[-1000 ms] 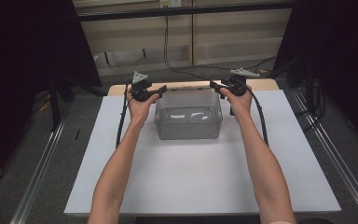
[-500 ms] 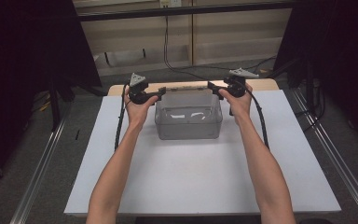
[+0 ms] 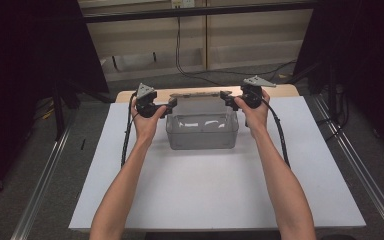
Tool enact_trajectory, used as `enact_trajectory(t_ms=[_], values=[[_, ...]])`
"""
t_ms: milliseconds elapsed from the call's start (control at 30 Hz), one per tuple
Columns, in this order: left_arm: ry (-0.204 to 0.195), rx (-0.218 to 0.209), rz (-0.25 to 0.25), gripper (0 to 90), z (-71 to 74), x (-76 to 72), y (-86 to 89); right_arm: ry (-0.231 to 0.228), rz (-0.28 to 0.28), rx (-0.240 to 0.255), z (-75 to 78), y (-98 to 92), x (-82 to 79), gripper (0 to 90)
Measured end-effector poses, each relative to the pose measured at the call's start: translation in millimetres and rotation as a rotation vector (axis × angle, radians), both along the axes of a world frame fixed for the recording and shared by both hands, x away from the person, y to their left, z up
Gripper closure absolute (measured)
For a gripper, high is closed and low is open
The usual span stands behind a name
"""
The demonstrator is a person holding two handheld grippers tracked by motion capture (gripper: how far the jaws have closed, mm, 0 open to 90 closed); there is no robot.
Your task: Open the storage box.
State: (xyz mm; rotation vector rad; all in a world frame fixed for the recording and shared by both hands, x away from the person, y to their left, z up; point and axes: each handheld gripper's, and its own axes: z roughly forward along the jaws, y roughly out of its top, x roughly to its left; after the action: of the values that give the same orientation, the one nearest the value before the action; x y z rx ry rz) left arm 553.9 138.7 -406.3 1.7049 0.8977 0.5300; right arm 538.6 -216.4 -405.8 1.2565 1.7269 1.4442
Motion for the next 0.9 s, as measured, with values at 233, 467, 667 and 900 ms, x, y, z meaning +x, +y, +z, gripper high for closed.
enact_trajectory(t_ms=[233, 467, 667, 900], values=[[-0.033, -0.016, -0.019, 3.7, 5.4, -11.6, -1.2, -0.025, -0.008, -0.024, 3.1, 0.6, -9.5, 4.3], [-0.043, -0.051, -0.02, 3.2, 3.0, -22.2, 3.6, -0.047, -0.025, -0.037, 6.7, -0.5, -19.1, 4.2], [-0.083, -0.035, 0.011, 3.2, 3.0, -32.9, 5.0, -0.076, -0.031, -0.052, 10.7, -2.7, -29.3, 3.4], [-0.107, -0.04, 0.058, 3.3, 5.9, -44.0, 11.0, -0.103, -0.055, -0.066, 13.6, -6.9, -40.8, 3.0]])
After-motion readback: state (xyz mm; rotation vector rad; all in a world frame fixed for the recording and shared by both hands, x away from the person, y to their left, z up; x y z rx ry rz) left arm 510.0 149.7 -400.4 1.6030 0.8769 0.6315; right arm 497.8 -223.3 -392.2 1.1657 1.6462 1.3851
